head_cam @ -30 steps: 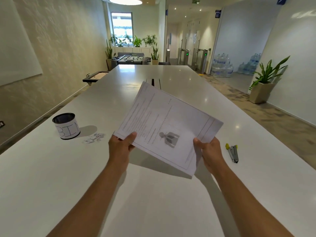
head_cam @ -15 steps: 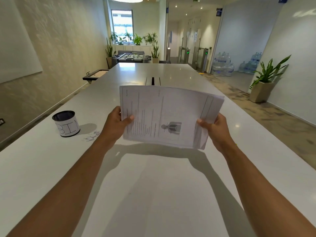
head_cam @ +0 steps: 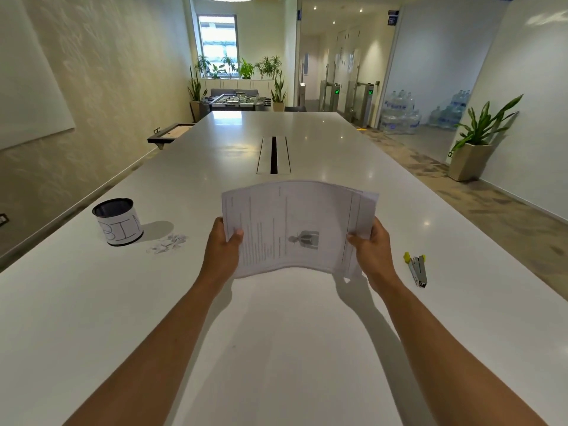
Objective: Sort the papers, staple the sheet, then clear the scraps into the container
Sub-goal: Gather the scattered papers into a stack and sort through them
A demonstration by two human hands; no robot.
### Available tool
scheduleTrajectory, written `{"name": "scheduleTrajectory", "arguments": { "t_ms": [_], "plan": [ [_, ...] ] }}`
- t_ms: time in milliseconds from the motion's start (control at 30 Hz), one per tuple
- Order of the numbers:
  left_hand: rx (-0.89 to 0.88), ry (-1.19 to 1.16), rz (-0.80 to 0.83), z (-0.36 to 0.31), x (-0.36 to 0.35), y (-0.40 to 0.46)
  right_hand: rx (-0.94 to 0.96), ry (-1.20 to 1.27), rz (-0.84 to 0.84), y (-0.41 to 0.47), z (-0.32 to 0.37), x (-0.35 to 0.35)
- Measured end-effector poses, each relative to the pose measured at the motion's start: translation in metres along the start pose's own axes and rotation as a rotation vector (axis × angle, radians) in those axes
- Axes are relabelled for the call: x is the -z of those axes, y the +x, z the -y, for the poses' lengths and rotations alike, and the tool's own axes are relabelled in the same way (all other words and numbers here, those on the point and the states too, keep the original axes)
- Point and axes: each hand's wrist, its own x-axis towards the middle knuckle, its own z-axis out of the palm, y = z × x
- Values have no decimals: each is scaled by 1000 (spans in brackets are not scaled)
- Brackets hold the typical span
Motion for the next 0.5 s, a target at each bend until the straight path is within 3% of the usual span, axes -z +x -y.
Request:
{"name": "scheduleTrajectory", "arguments": {
  "t_ms": [500],
  "plan": [
    [46, 55, -36, 13, -3, -1, -17, -65, 1, -5, -16, 8]
  ]
}}
